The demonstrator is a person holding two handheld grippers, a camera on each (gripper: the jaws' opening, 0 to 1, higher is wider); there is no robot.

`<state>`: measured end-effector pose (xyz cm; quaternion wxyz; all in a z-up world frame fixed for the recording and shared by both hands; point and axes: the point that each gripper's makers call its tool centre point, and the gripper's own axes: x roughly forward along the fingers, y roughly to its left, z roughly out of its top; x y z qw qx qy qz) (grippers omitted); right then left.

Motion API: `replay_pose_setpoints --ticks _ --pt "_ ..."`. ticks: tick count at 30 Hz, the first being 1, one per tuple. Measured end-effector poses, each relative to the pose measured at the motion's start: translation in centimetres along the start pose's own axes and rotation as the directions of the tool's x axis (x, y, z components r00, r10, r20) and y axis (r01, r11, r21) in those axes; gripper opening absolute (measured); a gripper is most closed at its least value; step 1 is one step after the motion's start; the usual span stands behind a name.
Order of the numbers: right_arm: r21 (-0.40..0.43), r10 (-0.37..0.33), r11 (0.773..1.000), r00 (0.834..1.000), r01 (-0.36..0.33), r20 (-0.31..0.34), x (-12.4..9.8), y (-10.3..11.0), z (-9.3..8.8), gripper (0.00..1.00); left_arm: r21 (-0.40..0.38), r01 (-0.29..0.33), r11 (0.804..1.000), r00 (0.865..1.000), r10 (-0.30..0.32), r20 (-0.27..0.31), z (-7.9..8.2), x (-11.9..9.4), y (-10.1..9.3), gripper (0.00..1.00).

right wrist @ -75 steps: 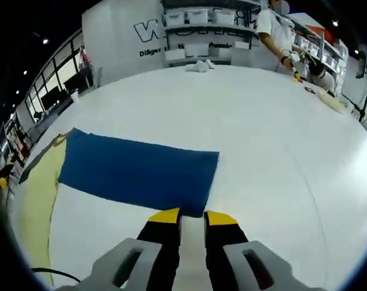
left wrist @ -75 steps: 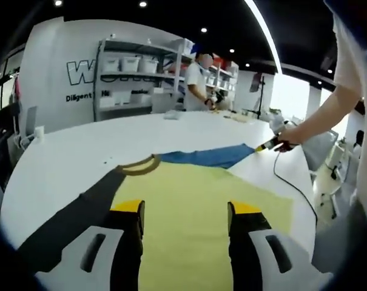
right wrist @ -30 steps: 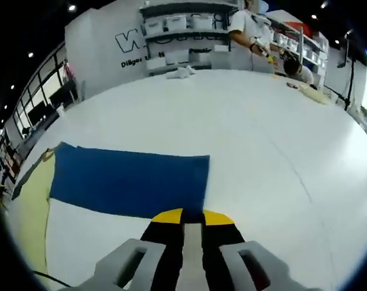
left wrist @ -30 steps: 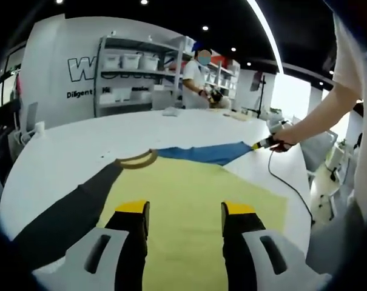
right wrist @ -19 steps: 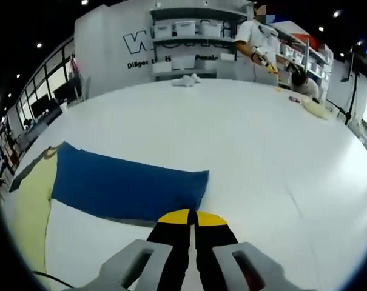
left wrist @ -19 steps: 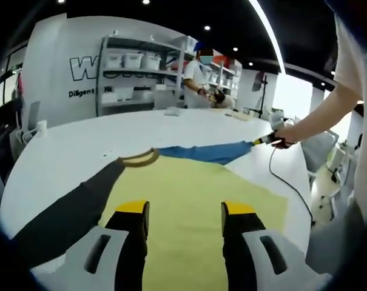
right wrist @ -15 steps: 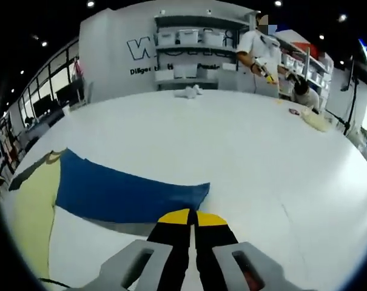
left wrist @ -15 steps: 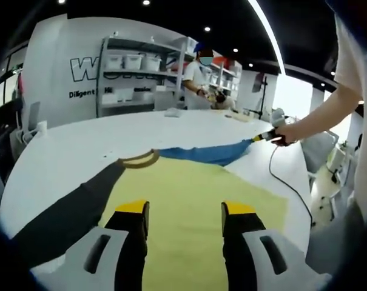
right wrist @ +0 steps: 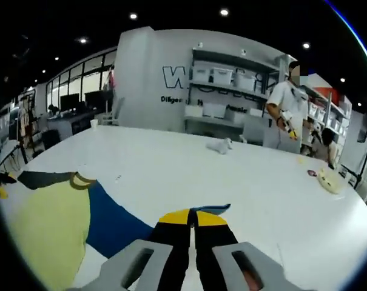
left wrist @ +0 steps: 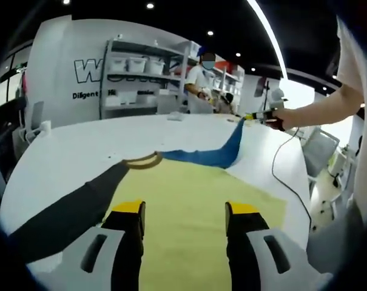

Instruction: Fold the garment on the visible template until the final outline fits inside the template.

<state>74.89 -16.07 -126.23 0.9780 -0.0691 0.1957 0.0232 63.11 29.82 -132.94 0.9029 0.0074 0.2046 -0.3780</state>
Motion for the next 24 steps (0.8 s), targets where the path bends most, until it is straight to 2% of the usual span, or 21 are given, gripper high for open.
replay_pose_setpoints --ticks 6,8,12,17,24 --pt "-0.053 0.086 0.995 0.995 -0.082 0.059 1.0 4.2 3.9 0.0 -0.02 -0.022 1.0 1.0 0.022 0.002 -0.4 -0.7 0.5 0.64" --pt "-0.097 0.116 0.989 0.991 -0.109 0.074 1.3 5.7 5.1 0.0 -0.016 -0.025 1.0 1.0 0.025 0.006 -0.4 -0.9 0.5 0.65" --pt "-0.126 0.164 0.98 0.982 -0.151 0.094 1.9 8.5 6.9 0.0 -0.021 -0.034 0.999 0.999 0.034 0.007 -0.7 -1.1 0.7 0.69" --pt "-0.152 0.217 0.968 0.971 -0.2 0.104 2.5 11.6 8.2 0.0 -0.028 -0.048 0.998 0.999 0.049 0.009 -0.8 -1.7 1.0 0.72" --pt "-0.19 0.316 0.937 0.942 -0.292 0.112 3.1 17.1 9.8 0.0 -0.048 -0.068 0.997 0.997 0.069 0.016 -1.3 -2.6 1.5 0.73"
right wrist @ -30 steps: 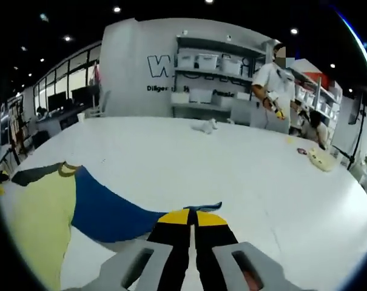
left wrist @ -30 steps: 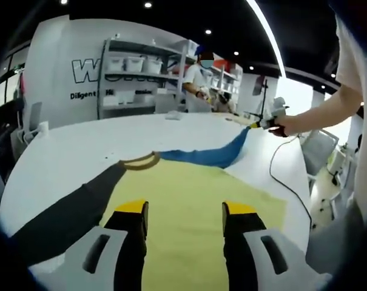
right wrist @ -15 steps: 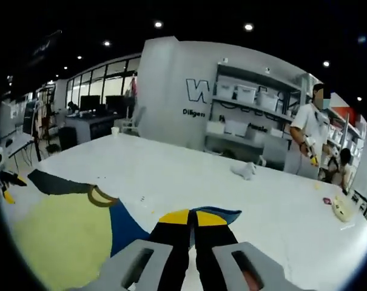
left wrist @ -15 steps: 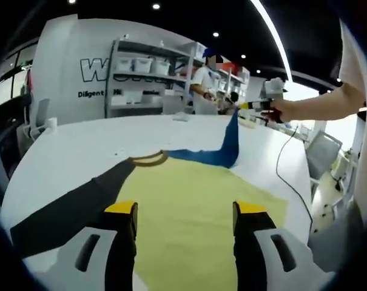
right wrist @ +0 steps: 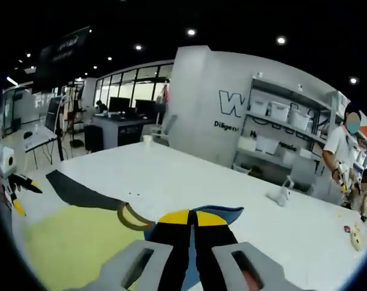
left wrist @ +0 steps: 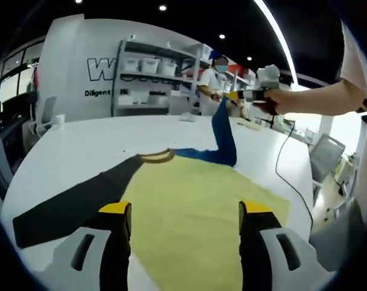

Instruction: Fold the garment on the visible template until the final outline fits inside the template.

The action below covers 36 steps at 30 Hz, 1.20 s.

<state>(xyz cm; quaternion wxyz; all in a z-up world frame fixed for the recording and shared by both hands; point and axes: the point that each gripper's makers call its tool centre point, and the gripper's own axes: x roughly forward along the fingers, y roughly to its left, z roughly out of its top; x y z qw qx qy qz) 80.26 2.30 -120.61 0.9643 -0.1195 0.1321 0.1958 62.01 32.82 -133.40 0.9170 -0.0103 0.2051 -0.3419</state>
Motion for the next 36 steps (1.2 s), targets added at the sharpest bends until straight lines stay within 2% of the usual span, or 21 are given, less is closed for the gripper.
replay_pose_setpoints --ticks 10,16,24,29,36 --pt "-0.049 0.14 0.989 0.99 -0.138 0.027 3.8 6.2 2.4 0.0 0.001 -0.012 1.0 1.0 0.012 -0.002 -0.5 -0.5 0.1 0.76" --pt "-0.064 0.202 0.978 0.979 -0.2 0.015 5.5 9.3 2.4 0.0 -0.004 -0.024 1.0 1.0 0.024 -0.002 -0.8 -0.9 0.5 0.76" --pt "-0.064 0.298 0.953 0.954 -0.297 0.009 7.4 14.7 2.0 0.0 -0.009 -0.034 0.999 0.999 0.034 -0.011 -1.3 -1.2 0.9 0.76" --pt "-0.093 0.337 0.936 0.941 -0.338 -0.024 8.6 17.5 0.7 0.0 -0.009 -0.037 0.999 0.999 0.037 -0.014 -1.4 -1.4 1.0 0.76" --pt "-0.205 0.38 0.895 0.918 -0.396 -0.112 10.0 22.3 -2.0 0.0 -0.01 -0.042 0.999 0.999 0.042 -0.024 -1.7 -1.7 1.3 0.76"
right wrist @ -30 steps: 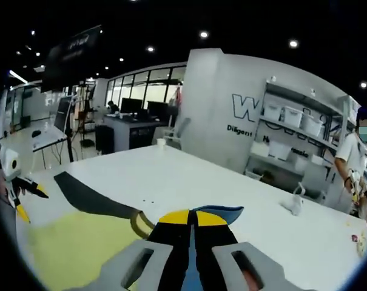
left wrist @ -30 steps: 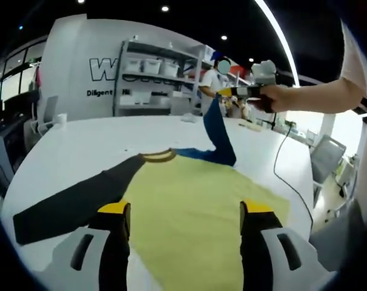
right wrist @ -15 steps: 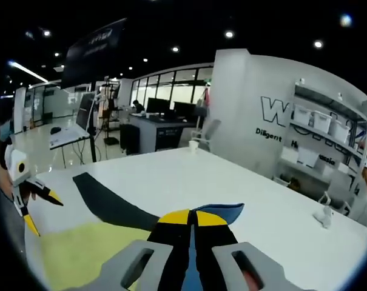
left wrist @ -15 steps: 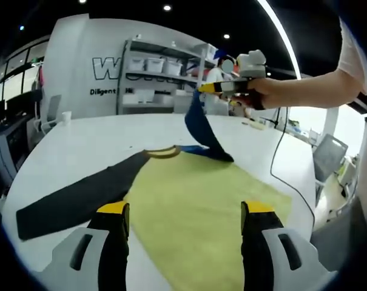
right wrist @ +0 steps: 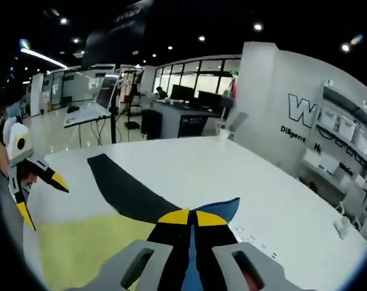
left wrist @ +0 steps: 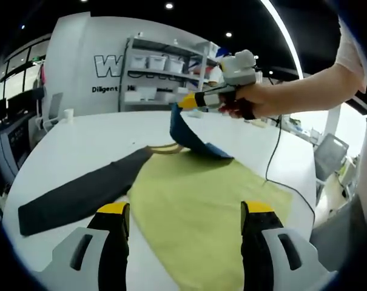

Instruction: Fold the garment on the visible template until the final outline fits inside the template.

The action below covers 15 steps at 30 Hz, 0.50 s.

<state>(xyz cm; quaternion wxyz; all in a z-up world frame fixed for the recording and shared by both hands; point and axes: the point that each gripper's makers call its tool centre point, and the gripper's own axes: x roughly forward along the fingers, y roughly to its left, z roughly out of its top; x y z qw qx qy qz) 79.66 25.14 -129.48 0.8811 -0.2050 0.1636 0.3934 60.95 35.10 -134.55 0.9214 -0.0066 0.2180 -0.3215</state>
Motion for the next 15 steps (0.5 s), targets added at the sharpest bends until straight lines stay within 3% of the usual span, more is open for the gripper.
replay_pose_setpoints --ticks 6,15 --pt "-0.075 0.064 0.995 0.996 -0.068 -0.057 2.5 3.5 -1.2 0.0 0.0 0.0 1.0 1.0 0.0 -0.01 -0.2 0.0 0.1 0.76" --pt "-0.158 0.103 0.979 0.98 -0.13 -0.169 4.9 6.6 -4.2 0.0 -0.004 -0.003 1.0 1.0 0.003 -0.017 -0.4 0.1 0.1 0.75"
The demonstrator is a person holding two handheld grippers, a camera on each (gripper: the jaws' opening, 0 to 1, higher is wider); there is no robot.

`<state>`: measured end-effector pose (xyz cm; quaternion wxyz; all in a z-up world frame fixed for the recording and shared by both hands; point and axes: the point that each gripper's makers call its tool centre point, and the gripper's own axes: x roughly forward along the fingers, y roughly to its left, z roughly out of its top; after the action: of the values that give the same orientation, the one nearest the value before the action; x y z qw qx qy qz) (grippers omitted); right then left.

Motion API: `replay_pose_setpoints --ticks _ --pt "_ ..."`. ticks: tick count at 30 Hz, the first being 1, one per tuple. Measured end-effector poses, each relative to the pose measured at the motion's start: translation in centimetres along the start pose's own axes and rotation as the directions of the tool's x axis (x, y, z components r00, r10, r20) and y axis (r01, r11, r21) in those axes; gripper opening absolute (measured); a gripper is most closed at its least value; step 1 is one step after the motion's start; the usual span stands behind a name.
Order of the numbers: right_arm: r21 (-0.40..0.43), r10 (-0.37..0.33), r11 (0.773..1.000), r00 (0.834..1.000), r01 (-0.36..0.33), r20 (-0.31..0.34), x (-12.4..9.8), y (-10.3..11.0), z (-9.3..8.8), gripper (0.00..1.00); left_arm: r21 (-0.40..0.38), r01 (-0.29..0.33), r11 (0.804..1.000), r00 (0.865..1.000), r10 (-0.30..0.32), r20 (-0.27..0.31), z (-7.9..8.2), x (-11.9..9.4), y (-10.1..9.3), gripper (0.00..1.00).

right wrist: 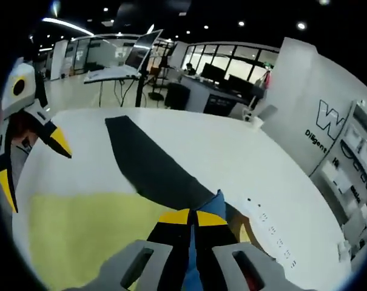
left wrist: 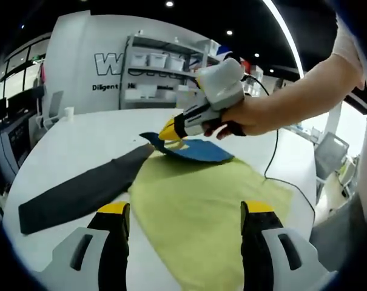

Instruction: Fold the garment on the visible template until the final outline fits inside the template.

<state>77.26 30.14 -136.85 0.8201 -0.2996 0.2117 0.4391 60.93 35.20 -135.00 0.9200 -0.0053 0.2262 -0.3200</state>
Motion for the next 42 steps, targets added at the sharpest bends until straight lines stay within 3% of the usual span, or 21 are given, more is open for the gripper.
replay_pose_setpoints --ticks 10,14,16,20,24,33,42 --pt "-0.129 0.051 0.99 0.994 -0.063 -0.093 2.1 2.8 -1.4 0.0 -0.007 -0.008 1.0 1.0 0.008 -0.009 -0.4 -0.3 0.3 0.75" --pt "-0.139 0.091 0.985 0.991 -0.105 -0.1 2.7 4.4 -1.3 0.0 -0.009 -0.01 1.0 1.0 0.01 -0.011 -0.5 -0.4 0.3 0.75" --pt "-0.112 0.152 0.98 0.98 -0.167 -0.13 2.9 5.9 -1.8 0.0 -0.01 -0.011 1.0 1.0 0.011 -0.011 -0.5 -0.4 0.4 0.75" --pt "-0.115 0.162 0.978 0.982 -0.173 -0.1 2.3 6.5 -1.2 0.0 -0.018 -0.014 1.0 1.0 0.014 -0.01 -0.5 -0.5 0.6 0.75" --pt "-0.056 0.2 0.977 0.975 -0.206 -0.095 1.3 7.1 -1.8 0.1 -0.043 -0.021 0.999 1.0 0.021 -0.01 -0.7 -0.4 1.3 0.75" --pt "-0.009 0.182 0.983 0.983 -0.182 -0.027 -1.8 6.4 -2.5 0.13 -0.134 -0.097 0.986 0.995 0.097 -0.009 -1.5 -1.0 5.7 0.73" --pt "0.039 0.155 0.987 0.986 -0.158 0.055 -4.2 5.7 -2.9 0.19 -0.233 -0.221 0.947 0.975 0.224 -0.014 -2.2 -2.9 12.4 0.7"
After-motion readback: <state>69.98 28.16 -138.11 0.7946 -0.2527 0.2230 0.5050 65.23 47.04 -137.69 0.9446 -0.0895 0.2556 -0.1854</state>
